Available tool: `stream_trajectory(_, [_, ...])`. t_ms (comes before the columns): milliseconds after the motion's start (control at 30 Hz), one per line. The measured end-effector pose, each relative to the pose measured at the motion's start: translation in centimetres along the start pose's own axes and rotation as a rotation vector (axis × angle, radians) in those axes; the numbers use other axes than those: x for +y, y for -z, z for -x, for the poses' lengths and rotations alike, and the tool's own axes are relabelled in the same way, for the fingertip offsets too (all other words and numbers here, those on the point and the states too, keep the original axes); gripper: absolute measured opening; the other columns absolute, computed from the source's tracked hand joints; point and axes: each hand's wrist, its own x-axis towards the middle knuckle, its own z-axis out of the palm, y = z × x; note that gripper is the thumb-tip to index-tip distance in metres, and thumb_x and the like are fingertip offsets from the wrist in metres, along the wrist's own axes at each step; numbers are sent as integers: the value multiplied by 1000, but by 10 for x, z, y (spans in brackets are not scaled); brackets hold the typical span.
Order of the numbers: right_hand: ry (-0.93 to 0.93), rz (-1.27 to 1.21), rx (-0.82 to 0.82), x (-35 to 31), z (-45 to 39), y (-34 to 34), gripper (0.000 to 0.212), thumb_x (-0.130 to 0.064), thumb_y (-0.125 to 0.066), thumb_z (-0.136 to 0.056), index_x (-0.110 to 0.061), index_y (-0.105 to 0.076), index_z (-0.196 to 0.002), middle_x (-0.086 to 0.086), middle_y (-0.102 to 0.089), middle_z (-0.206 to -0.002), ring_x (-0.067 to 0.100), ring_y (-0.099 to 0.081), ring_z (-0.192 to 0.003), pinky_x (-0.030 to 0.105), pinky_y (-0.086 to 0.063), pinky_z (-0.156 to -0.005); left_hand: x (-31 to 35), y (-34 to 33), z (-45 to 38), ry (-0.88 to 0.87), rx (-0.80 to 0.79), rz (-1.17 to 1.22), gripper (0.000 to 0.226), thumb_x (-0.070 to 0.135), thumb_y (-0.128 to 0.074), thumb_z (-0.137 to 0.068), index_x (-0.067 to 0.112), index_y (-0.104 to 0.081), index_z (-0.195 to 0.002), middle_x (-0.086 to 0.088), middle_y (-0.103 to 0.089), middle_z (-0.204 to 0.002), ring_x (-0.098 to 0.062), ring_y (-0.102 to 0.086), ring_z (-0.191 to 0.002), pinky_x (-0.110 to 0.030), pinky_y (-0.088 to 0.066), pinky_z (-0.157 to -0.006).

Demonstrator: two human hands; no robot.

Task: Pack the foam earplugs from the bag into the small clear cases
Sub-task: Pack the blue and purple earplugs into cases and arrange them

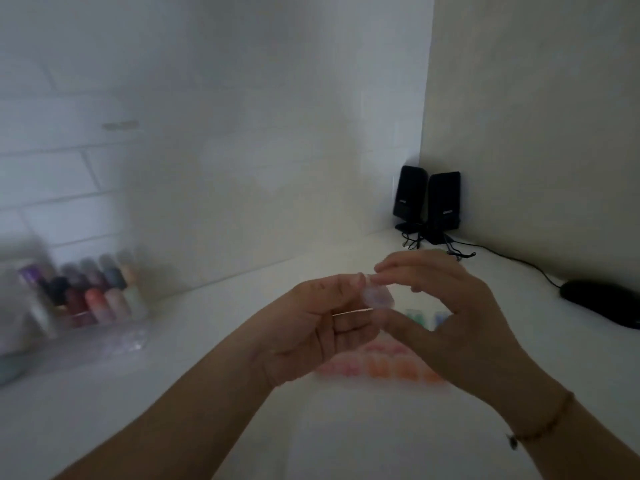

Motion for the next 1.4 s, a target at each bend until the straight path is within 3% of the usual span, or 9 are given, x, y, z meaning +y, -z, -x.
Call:
stream_trajectory(100, [49,70,98,-16,-13,-24,16,-21,-73,-83,-14,-72,-97,-7,-68,-97,12,-63,-94,23,-47,-84,7,19,10,-70,8,54,41,23,-73,-73,3,-71,-108,-13,-71,-102,-20,-70,-89,-33,-56,-89])
stream_trajectory(200, [36,31,152,-23,-19,-40,14,-12,-75,-84,-14,-71,-97,-10,-69,-97,3,-63,-93,15,-45,-84,17,31,13,-123,14,105,53,18,-75,-75,-5,-61,-121,-17,-70,-108,-22,-70,-94,-31,-56,-88])
stream_trajectory(400, [-9,24,243,-14,-13,-58,7,-6,-69,-81,-8,-70,-88,-7,-69,-100,0,-64,-91,7,-44,-81,19,42,16,-92,43,125,31,16,-59,-83,-5,-71,-101,-21,-71,-104,-19,-73,-89,-23,-59,-78])
stream_trajectory(767, [39,77,128,-13,-11,-66,14,-17,-60,-85,-7,-65,-77,-1,-69,-85,10,-63,-77,17,-50,-72,3,56,17,-136,126,16,37,13,-64,-77,-6,-64,-109,-20,-72,-100,-20,-73,-86,-26,-59,-78])
stream_trajectory(967, [74,226,43,-10,-10,-62,25,-34,-66,-85,-18,-65,-105,-6,-69,-96,10,-62,-86,31,-50,-73,-5,54,10,-310,240,-219,34,7,-77,-68,3,-68,-100,-19,-72,-101,-26,-69,-90,-40,-55,-87])
stream_trajectory(1033, [83,213,113,-8,-9,-61,20,-29,-64,-89,-18,-69,-105,-8,-69,-97,10,-63,-90,37,-51,-75,-6,52,9,-284,165,-184,39,18,-76,-72,3,-67,-107,-18,-71,-108,-25,-69,-95,-37,-55,-89])
stream_trajectory(1133, [-73,-135,137,-12,-5,-61,29,-11,-63,-88,-27,-60,-113,-16,-66,-113,13,-61,-113,36,-49,-93,-6,49,12,-98,2,55,56,43,-63,-78,1,-69,-115,-18,-70,-113,-25,-71,-99,-34,-57,-87])
stream_trajectory(1267, [-121,-234,53,-14,-1,-67,30,-7,-61,-89,-25,-59,-113,-16,-64,-122,15,-53,-126,31,-45,-101,-16,53,16,-124,-117,126,52,40,-70,-84,3,-67,-120,-19,-67,-121,-29,-66,-110,-40,-52,-96])
stream_trajectory(1400, [-83,-109,125,-15,2,-68,28,-25,-62,-86,-17,-61,-113,-10,-64,-118,4,-60,-109,23,-50,-87,-20,55,16,-167,-46,151,37,30,-61,-86,5,-72,-110,-13,-72,-109,-20,-71,-94,-35,-57,-88])
